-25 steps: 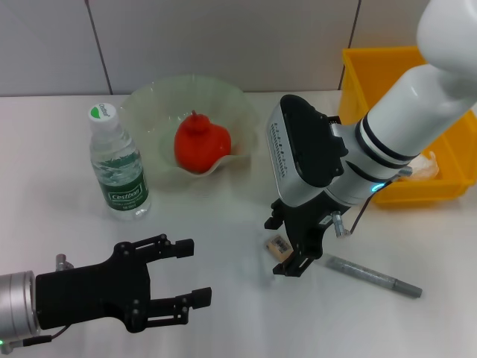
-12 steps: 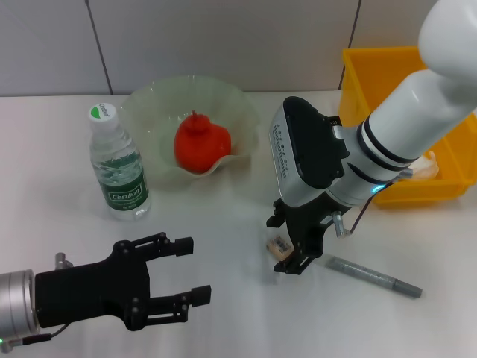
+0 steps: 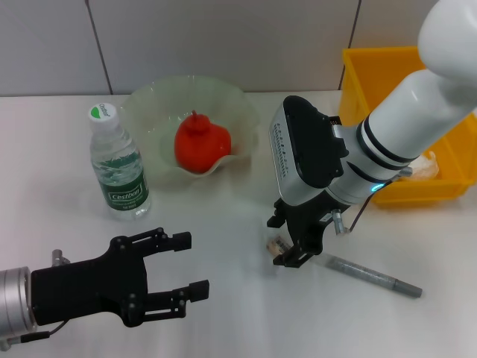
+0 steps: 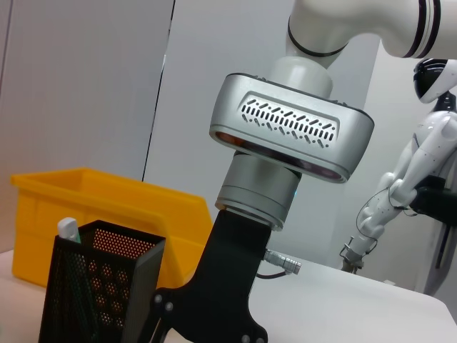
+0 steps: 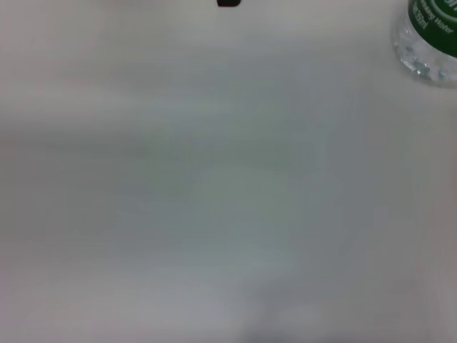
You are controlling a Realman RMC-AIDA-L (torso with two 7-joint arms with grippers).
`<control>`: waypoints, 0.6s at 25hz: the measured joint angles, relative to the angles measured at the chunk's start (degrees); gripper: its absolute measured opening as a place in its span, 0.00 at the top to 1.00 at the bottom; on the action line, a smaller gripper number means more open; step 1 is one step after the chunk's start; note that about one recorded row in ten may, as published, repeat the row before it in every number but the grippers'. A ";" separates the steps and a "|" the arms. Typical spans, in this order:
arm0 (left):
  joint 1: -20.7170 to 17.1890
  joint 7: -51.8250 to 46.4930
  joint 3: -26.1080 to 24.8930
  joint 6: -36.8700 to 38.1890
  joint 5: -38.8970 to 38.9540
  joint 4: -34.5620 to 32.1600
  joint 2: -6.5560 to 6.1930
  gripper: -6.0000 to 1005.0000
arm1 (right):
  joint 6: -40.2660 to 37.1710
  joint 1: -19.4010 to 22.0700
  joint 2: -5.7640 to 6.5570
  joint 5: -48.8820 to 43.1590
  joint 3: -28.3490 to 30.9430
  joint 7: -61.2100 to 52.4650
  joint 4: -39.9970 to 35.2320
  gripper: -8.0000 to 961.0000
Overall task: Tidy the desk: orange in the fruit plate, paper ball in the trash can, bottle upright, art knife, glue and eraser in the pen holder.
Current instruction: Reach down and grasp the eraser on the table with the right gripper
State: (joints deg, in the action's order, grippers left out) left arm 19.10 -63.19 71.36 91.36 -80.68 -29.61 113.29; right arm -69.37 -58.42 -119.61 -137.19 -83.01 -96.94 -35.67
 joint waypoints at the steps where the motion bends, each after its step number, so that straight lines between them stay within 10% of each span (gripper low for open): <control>1: 0.00 0.00 0.00 0.00 0.00 0.00 0.00 0.19 | 0.00 0.00 0.00 0.00 0.00 0.00 0.00 0.21; 15: -0.60 0.00 -1.32 1.51 -0.31 -0.49 -0.01 0.19 | 1.33 -0.08 -0.09 0.00 -0.15 0.00 1.41 0.41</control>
State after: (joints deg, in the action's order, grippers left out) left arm 18.49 -63.19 70.04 92.87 -81.00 -30.10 113.29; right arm -68.05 -58.50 -119.71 -137.19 -83.16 -96.94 -34.26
